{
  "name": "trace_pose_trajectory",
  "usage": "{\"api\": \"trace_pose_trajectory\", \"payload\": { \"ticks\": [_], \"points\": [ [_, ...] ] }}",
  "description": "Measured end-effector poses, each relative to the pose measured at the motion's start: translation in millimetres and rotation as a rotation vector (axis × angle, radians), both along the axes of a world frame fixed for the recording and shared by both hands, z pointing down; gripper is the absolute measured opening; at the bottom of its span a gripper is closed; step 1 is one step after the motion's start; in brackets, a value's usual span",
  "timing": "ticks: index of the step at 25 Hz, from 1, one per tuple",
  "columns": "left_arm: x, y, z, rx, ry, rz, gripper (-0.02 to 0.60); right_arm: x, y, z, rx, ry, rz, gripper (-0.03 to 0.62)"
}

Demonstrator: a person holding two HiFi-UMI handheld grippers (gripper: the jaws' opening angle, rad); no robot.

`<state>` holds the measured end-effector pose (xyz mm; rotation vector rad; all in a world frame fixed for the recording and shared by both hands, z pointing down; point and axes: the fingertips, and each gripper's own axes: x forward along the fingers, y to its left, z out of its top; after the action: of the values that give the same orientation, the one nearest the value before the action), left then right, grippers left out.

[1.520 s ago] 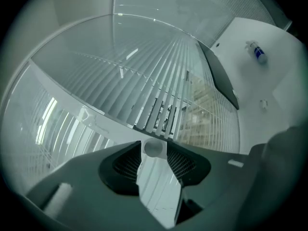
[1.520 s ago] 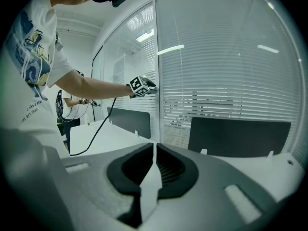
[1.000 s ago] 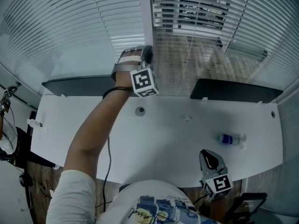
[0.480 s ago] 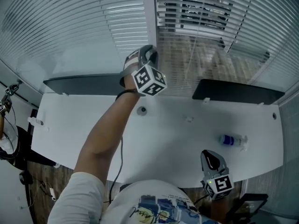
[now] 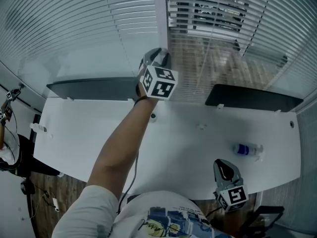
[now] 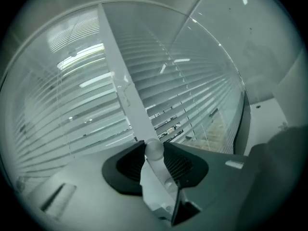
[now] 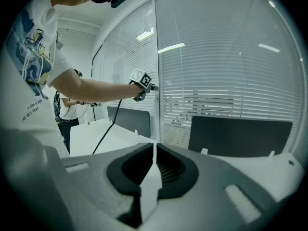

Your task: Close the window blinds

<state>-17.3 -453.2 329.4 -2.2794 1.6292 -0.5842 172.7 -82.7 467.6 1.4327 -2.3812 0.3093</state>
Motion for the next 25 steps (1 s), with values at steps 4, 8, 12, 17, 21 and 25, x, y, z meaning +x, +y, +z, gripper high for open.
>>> {"api": "trace_pose_trajectory", "payload": {
  "ticks": [4, 8, 12, 17, 21, 25],
  "points": [
    [-3, 2, -2, -0.027, 0.126, -0.019, 0.124, -1, 1, 1, 0.001, -0.002, -0.002, 0.012],
    [-6, 1, -1, -0.063, 0.255, -0.036, 0.124, 1, 0, 3, 0.001, -0.007, 0.000, 0.012],
    [-9, 1, -2, -0.105, 0.431, -0.055, 0.124, 2, 0, 4, 0.003, -0.001, 0.001, 0.012],
    [-12, 1, 0, -0.173, 0.642, -0.058, 0.124, 2, 1, 5, 0.001, -0.005, 0.003, 0.012],
    [-13, -3, 0, -0.207, 0.750, -0.054, 0.124, 2, -1, 1, 0.003, -0.009, 0.005, 0.012],
    [-14, -2, 2, -0.190, 0.700, -0.062, 0.126, 2, 1, 4, 0.003, -0.008, 0.003, 0.012]
  ]
}}
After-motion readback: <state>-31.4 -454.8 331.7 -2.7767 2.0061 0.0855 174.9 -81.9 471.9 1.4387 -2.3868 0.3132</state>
